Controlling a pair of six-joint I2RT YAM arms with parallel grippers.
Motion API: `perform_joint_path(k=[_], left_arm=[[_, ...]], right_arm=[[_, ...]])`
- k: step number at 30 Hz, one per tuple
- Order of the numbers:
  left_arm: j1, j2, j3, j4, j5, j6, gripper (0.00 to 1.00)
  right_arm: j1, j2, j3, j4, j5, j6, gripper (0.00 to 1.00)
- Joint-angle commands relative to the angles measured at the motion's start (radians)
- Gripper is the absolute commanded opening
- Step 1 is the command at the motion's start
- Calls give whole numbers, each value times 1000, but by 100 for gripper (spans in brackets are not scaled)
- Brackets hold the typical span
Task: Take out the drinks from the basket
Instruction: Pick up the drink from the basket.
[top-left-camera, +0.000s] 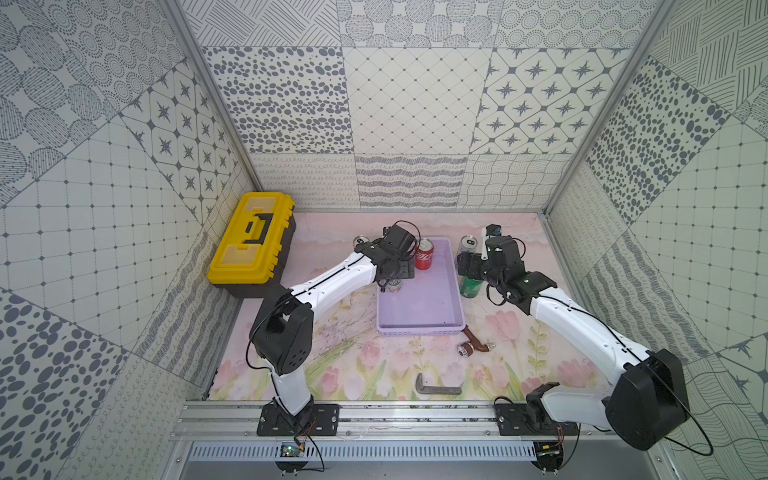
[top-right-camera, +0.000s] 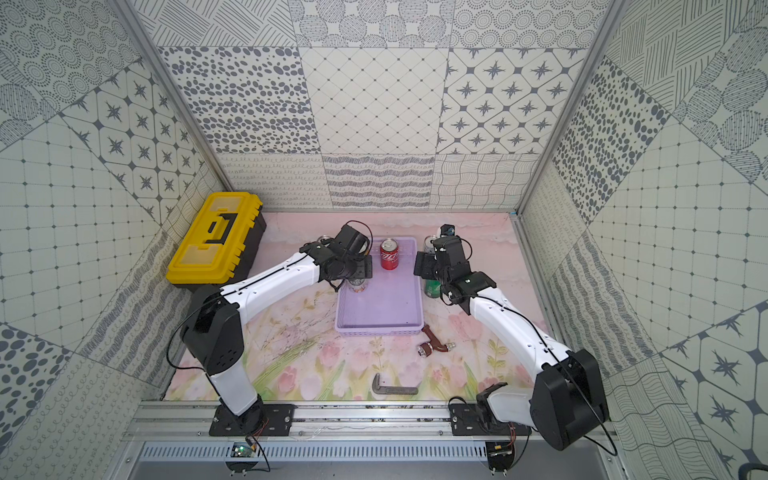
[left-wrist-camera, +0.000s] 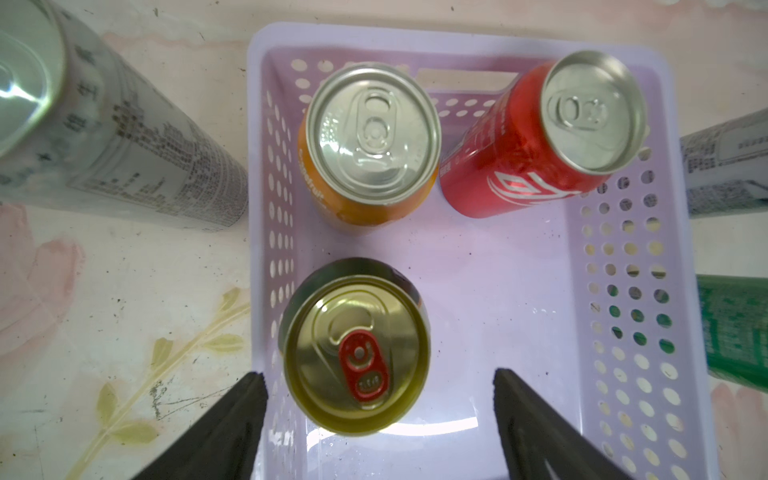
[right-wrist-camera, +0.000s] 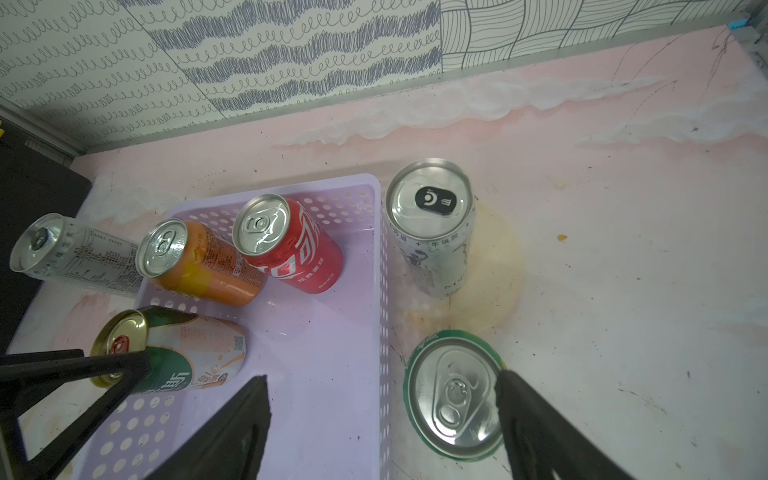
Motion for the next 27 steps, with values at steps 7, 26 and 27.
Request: perform_joint_path(k=[7,26,27], left_arm=[[6,61,44,-56,-38,29,85],[5,129,73,-83,-29,29,70],[5,128,70,-78,-26,31,68]], right_arm=[[-1,-24,-18,48,1,6,89],[0,-24,-25,52,5,9,89],[0,-24,-25,53,6,9,89]])
